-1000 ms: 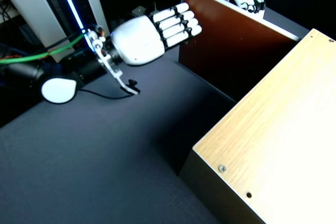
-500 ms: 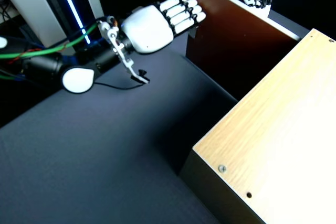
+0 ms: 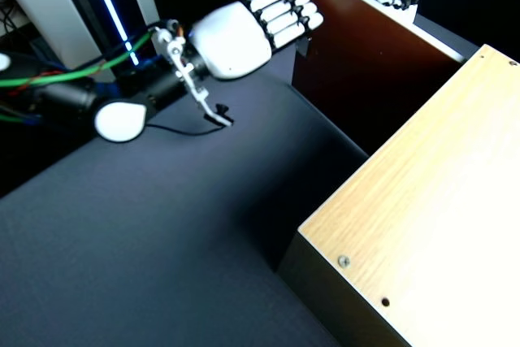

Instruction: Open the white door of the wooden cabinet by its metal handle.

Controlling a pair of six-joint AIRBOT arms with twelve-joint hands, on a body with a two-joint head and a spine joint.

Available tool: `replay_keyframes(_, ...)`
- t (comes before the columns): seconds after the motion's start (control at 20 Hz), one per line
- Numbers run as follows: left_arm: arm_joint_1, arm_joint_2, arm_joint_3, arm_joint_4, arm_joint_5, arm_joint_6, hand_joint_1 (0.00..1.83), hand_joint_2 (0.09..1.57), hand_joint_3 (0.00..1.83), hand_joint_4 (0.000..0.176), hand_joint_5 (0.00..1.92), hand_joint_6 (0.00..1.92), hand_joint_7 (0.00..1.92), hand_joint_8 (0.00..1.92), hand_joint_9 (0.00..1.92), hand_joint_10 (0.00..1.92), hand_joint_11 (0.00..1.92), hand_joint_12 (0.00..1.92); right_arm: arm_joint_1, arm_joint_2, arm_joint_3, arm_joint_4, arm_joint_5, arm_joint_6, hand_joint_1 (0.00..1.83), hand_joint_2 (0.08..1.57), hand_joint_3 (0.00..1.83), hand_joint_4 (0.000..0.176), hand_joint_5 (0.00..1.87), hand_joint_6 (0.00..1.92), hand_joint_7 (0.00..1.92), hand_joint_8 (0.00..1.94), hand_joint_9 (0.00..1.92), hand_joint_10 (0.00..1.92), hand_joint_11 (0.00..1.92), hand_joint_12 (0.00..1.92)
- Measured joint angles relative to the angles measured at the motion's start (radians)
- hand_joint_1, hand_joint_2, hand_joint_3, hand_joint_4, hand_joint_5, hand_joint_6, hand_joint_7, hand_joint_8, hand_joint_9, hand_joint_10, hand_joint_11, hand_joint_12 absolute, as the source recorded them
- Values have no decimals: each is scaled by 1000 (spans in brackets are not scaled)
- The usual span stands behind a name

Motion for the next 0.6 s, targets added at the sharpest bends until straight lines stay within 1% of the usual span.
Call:
replay_keyframes(0.05,9,2,-3,-3,-8,-5,0,1233,10,0,100,0,218,1,310,3,0,1030,-10,19,1,35,-3,-14,364,1476,19,0,21,6,0,0,0,0,0,0)
replay_keyframes(0.1,13,5,-4,4,-16,-11,137,1407,56,0,122,5,133,9,167,15,0,659,-21,35,2,70,-1,-29,348,1477,16,0,9,1,0,0,0,0,0,0)
replay_keyframes(0.15,22,6,-4,12,-40,-19,152,1452,24,0,97,3,90,3,107,3,0,384,-51,70,0,128,21,-51,288,1473,6,0,0,0,0,0,0,0,0,0)
replay_keyframes(0.2,24,7,-4,11,-44,-19,88,1457,16,0,74,4,74,4,93,2,0,326,-66,85,0,155,34,-65,272,1471,5,0,0,0,0,0,0,0,0,0)
replay_keyframes(0.25,29,8,-4,5,-48,-19,88,1457,16,0,74,4,74,4,93,2,0,326,-90,114,-4,197,48,-72,272,1471,5,0,0,0,0,0,0,0,0,0)
replay_keyframes(0.3,30,10,-4,1,-49,-19,114,1462,10,0,80,6,73,3,79,2,0,268,-113,147,-14,236,61,-84,215,1467,4,0,0,0,0,0,0,0,0,0)
replay_keyframes(0.35,32,10,-4,-6,-54,-19,180,1468,5,0,91,4,83,3,99,5,0,321,-153,190,-19,290,98,-94,286,1441,0,0,12,3,0,0,0,0,0,0)
replay_keyframes(0.4,36,10,-4,-15,-59,-19,190,1466,2,0,93,4,86,3,100,4,0,332,-179,211,-21,356,135,-97,318,1420,0,0,16,3,0,0,0,0,0,0)
replay_keyframes(0.45,36,10,-4,-21,-57,-19,127,1477,7,0,94,3,73,4,89,3,0,332,-211,224,-26,431,183,-98,315,1428,0,0,36,7,0,0,0,0,0,0)
replay_keyframes(0.5,46,11,-5,-18,-64,-19,113,1504,12,0,94,1,54,7,51,11,0,189,-245,237,-29,489,237,-98,322,1453,8,0,43,9,0,0,0,0,0,0)
replay_keyframes(0.55,55,12,-14,-15,-66,-20,86,1524,3,0,67,1,24,3,21,1,0,111,-269,245,-40,512,277,-106,179,1457,6,0,29,4,0,0,0,0,0,0)
replay_keyframes(0.6,60,12,-15,-9,-64,-19,86,1524,3,0,67,1,24,3,21,1,0,111,-281,251,-53,519,299,-111,179,1457,6,0,29,4,0,0,0,0,0,0)
